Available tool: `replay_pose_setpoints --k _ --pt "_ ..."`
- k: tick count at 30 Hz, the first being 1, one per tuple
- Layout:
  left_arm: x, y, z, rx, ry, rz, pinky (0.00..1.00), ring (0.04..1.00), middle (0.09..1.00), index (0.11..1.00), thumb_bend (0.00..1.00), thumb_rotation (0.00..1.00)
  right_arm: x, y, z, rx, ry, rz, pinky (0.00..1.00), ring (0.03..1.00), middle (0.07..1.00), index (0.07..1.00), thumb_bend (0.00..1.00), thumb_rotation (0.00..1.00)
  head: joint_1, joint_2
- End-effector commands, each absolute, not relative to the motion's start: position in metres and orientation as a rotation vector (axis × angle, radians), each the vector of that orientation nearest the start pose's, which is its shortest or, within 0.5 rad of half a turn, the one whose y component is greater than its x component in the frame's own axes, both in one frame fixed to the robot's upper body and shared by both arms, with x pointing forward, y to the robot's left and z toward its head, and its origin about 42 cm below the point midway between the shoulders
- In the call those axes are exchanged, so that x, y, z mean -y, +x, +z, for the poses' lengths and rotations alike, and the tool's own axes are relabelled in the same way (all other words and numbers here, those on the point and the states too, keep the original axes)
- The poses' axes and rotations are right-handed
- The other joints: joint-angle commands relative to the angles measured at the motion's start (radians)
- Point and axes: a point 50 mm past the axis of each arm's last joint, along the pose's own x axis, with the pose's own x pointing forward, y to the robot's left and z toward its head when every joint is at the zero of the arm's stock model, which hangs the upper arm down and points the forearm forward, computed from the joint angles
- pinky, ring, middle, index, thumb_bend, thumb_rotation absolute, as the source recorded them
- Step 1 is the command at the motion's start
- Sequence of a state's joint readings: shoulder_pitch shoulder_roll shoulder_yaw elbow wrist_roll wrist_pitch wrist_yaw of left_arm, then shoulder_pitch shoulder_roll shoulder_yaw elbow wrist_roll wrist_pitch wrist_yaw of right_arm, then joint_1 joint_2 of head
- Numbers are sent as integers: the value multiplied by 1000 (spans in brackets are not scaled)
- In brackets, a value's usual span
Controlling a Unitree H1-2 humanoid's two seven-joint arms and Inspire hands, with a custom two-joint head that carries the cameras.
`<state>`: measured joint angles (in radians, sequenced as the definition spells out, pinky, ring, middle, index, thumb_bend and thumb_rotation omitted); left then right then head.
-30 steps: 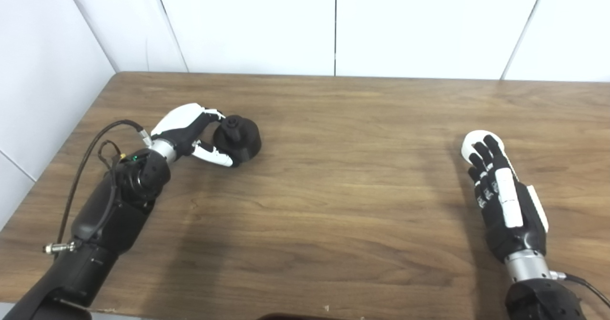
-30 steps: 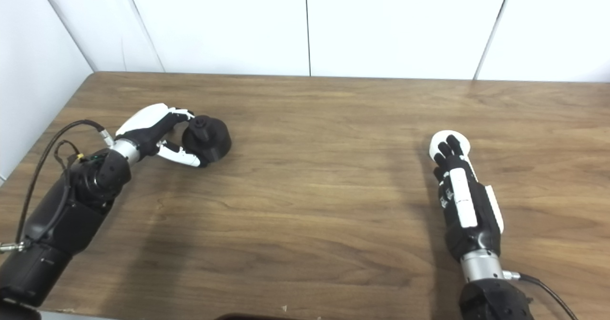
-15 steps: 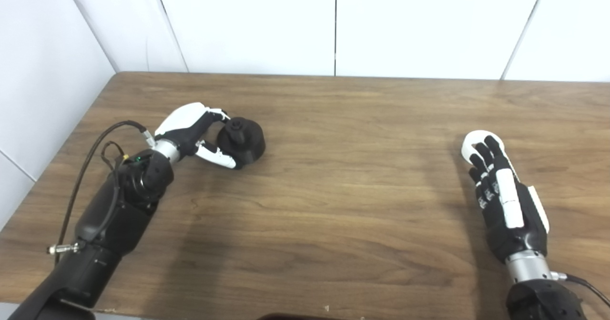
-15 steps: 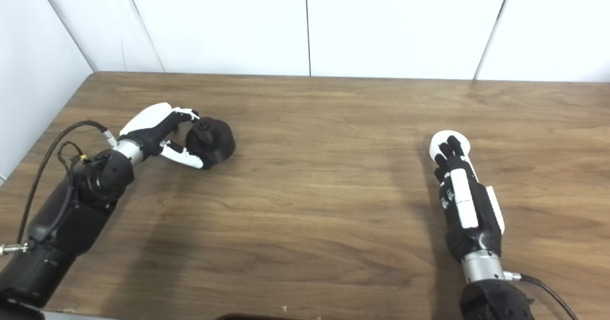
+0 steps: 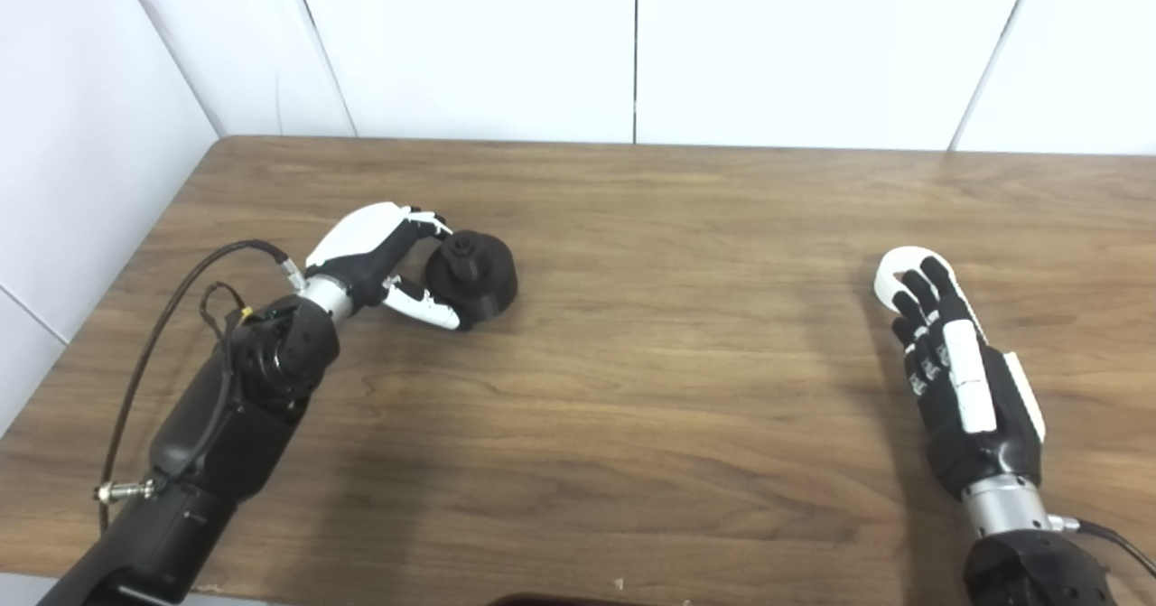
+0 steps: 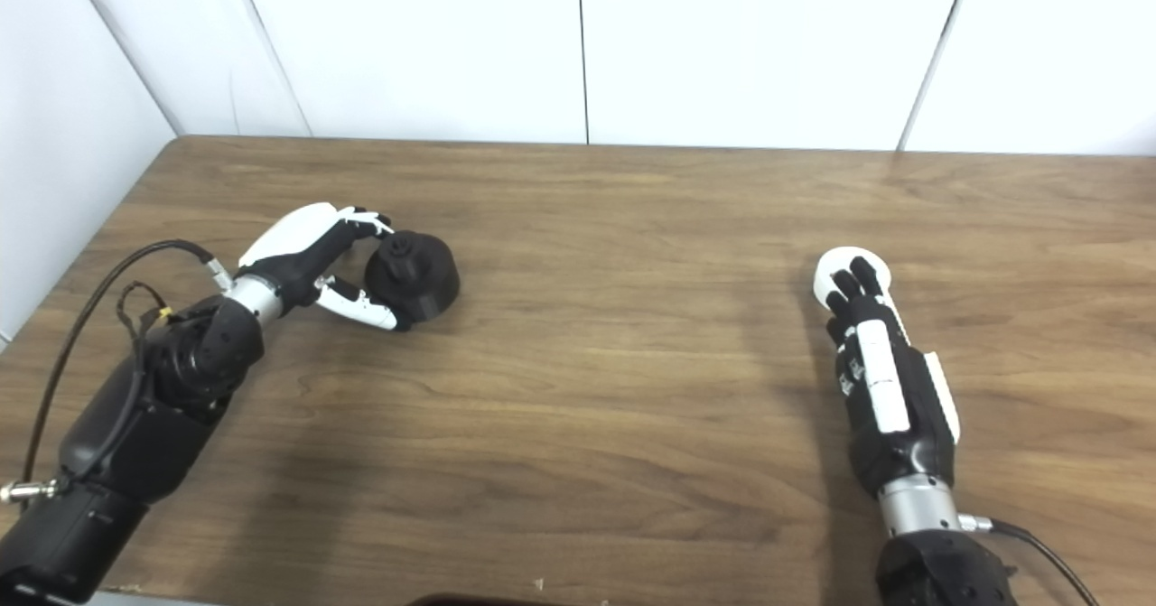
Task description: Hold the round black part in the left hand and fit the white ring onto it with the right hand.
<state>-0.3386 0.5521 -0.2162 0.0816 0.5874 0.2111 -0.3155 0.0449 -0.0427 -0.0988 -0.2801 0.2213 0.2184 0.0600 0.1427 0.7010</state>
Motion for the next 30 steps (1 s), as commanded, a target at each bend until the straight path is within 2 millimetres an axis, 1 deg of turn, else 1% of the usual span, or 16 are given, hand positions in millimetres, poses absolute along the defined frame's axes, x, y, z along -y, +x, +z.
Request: replay_pose_setpoints --k 1,4,9,13,16,24,27,30 --pt "-323 386 203 -48 1205 -251 863 991 927 692 811 298 249 260 160 94 160 17 1000 972 965 965 603 770 -1 1" --pt "-318 383 204 -42 1199 -268 879 994 931 688 813 299 250 259 160 94 155 18 1000 972 964 970 606 769 -1 5" --pt "-312 377 204 -18 1210 -310 834 975 928 686 807 279 250 259 162 93 151 19 1000 968 961 964 599 767 2 9" --pt "-305 371 203 6 1209 -346 844 975 928 685 818 298 250 259 162 91 147 23 1000 968 961 964 608 769 1 12" --pt "-297 365 202 28 1213 -375 844 976 925 679 817 293 248 258 162 89 150 22 1000 973 964 964 609 768 -3 15" --pt "-275 351 198 46 1192 -468 888 990 938 685 812 303 247 257 164 88 152 19 1000 973 964 963 599 773 -12 23" --pt "-265 346 195 66 1178 -502 867 985 936 680 819 318 247 257 165 86 149 17 1000 969 959 960 612 768 -14 25" --pt "-255 338 193 80 1157 -536 886 994 942 681 821 336 247 257 165 86 150 20 1000 973 962 965 604 767 -16 26"
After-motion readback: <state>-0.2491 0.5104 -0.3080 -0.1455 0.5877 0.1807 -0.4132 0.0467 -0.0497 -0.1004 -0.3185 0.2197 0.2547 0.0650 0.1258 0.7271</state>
